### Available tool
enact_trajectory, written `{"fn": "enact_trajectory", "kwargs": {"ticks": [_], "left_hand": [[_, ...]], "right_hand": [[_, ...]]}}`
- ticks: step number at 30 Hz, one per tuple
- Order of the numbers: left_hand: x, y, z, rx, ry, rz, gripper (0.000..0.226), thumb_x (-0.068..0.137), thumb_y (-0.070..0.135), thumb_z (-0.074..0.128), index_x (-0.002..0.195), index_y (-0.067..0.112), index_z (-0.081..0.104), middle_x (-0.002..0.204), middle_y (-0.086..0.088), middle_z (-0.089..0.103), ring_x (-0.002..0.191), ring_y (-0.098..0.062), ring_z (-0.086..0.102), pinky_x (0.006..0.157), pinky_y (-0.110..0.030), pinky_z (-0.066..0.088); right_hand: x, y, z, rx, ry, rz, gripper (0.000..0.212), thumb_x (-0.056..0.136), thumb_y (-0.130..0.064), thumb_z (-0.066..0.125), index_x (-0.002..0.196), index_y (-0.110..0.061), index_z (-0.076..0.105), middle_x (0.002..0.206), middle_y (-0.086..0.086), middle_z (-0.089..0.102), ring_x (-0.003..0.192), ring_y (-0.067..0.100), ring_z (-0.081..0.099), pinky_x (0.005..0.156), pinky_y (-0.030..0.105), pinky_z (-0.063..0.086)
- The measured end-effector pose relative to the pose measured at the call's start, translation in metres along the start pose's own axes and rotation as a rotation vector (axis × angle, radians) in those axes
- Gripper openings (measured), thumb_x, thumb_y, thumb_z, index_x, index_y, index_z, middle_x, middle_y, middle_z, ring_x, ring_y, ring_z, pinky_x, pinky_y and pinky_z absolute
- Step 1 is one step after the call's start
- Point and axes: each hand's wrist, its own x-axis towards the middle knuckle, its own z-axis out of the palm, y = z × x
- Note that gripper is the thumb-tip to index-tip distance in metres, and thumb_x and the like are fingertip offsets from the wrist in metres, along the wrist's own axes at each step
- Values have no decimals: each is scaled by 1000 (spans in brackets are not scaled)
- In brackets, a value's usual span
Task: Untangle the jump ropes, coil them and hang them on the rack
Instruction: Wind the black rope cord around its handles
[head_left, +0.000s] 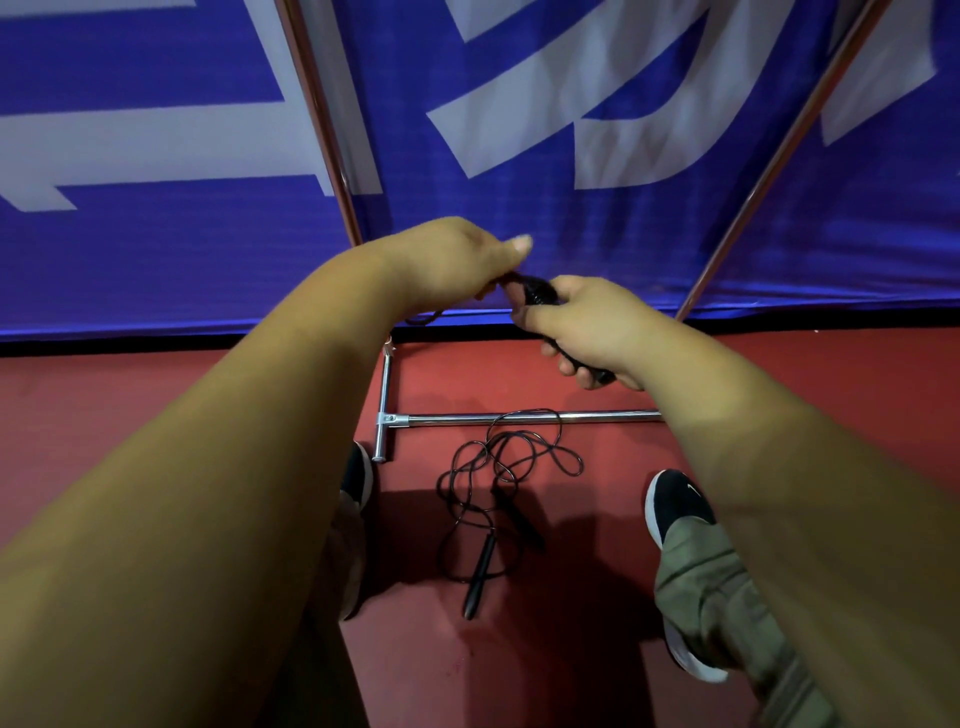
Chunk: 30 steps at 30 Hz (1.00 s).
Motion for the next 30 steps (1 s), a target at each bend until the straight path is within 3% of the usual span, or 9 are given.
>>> {"fn": "enact_trajectory", "kwargs": {"ticks": [5, 9, 13, 15, 18, 21, 26, 28, 30], "left_hand": [[-3, 0, 0, 66, -22, -8, 25, 96, 53, 69, 91, 31, 80, 74, 10, 64, 65, -12, 53, 61, -26, 45], [-5, 4, 3, 186, -90, -29, 21, 89, 44, 81, 85, 24, 78, 79, 7, 72, 70, -12, 62, 62, -27, 47], [-7, 11, 12, 59, -200, -144, 42, 100, 48, 67, 80, 13, 54, 65, -14, 67, 61, -23, 74, 70, -37, 56], [-11, 14, 15, -131, -210, -143, 41, 106, 43, 61, 80, 13, 48, 61, -10, 54, 54, -25, 71, 61, -39, 60], [-16, 17, 14, -247, -168, -91, 29, 112, 33, 50, 94, 11, 52, 76, -13, 72, 53, -25, 73, 39, -25, 48], [-15, 14, 13, -396, -98, -77, 18, 115, 20, 41, 104, 10, 50, 96, -20, 78, 55, -26, 73, 40, -24, 48], [-2, 7, 14, -378, 131, 53, 22, 112, 20, 47, 105, 4, 60, 90, -17, 73, 55, -25, 51, 51, -33, 48], [0, 9, 16, -356, 172, 70, 31, 111, 25, 49, 105, -2, 63, 86, -19, 66, 62, -24, 44, 51, -31, 42], [-1, 15, 16, -388, 199, 67, 40, 111, 34, 49, 104, -1, 66, 77, -8, 63, 60, -20, 43, 49, -27, 38]], "right_hand": [[-1, -1, -2, -89, 59, -24, 24, 97, -44, 73, 112, -26, 68, 81, 8, 67, 48, 16, 55, 45, 24, 41], [-1, 0, 1, -175, 73, -40, 19, 95, -36, 73, 110, -25, 67, 77, 8, 66, 48, 18, 55, 44, 26, 43], [3, -1, -4, -232, 158, -80, 25, 90, -30, 71, 114, -30, 62, 72, 8, 66, 51, 23, 58, 46, 30, 47], [5, -1, -11, -217, 179, -78, 33, 89, -24, 71, 118, -34, 59, 68, 7, 64, 50, 22, 56, 46, 30, 46], [4, -2, -18, -176, 161, -77, 46, 88, -17, 70, 126, -36, 53, 66, 8, 61, 50, 21, 51, 43, 28, 41], [3, -3, -18, -155, 143, -81, 46, 86, -22, 67, 128, -36, 52, 74, 9, 63, 55, 21, 54, 48, 30, 45], [5, -7, -13, -72, 125, -76, 25, 91, -24, 60, 116, -29, 59, 82, 8, 62, 58, 19, 58, 48, 29, 44], [7, -7, -13, -3, 100, -60, 20, 94, -26, 63, 113, -29, 63, 86, 7, 62, 60, 18, 58, 49, 29, 43], [8, -9, -13, 18, 75, -59, 17, 97, -29, 64, 115, -28, 65, 88, 7, 62, 58, 16, 57, 48, 27, 42]]}}
